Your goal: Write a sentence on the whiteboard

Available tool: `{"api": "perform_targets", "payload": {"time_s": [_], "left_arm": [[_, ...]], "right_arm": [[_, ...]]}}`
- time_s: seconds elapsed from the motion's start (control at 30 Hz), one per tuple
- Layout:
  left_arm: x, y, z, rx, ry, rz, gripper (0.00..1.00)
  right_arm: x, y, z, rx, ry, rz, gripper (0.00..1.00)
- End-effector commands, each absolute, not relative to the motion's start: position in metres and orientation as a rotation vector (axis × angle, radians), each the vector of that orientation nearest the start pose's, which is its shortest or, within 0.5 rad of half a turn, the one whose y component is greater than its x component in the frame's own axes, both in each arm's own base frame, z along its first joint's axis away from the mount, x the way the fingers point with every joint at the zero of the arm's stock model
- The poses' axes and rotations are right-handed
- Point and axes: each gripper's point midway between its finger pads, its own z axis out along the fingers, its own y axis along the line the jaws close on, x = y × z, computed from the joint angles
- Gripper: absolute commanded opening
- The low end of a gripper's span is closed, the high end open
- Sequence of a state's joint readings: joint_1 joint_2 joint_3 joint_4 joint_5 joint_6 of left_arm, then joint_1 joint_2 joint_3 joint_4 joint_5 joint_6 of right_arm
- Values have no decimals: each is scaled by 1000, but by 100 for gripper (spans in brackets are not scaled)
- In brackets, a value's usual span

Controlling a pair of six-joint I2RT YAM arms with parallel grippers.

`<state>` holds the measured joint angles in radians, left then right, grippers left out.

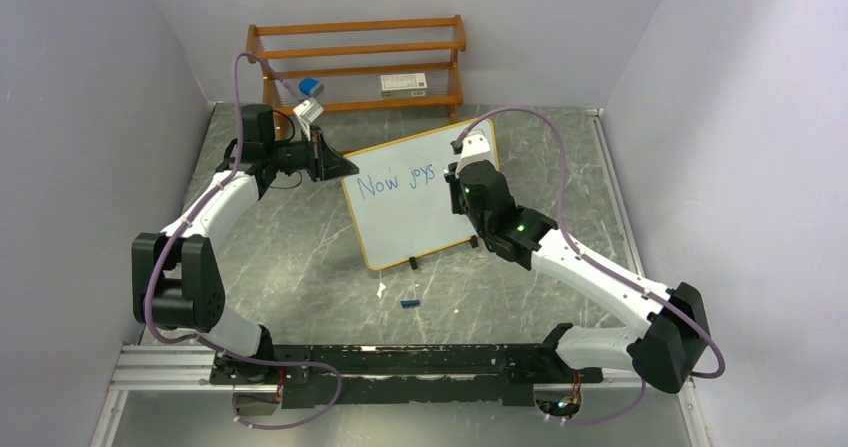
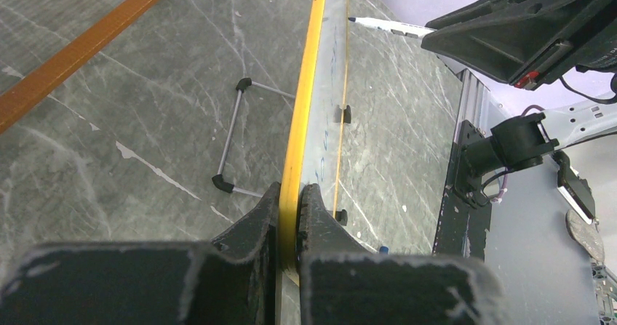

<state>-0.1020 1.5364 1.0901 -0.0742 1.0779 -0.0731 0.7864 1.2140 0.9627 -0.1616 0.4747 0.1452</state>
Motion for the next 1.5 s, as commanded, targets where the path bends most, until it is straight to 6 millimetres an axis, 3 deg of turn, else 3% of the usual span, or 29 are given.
{"api": "perform_targets", "payload": {"time_s": [0.0,0.43,0.97,1.47], "left_arm": [[352,-189,147,702,2053,-1072,5],[352,-189,147,704,2053,-1072,5],[352,-189,147,704,2053,-1072,5],[352,-189,148,706,2051,-1071,5]], "right_arm": [[323,216,224,-321,1906,152,0],[327,213,229,-295,1886,148,0],[333,213,220,-294,1903,136,0],[339,200,220,-261,1907,96,0]]}}
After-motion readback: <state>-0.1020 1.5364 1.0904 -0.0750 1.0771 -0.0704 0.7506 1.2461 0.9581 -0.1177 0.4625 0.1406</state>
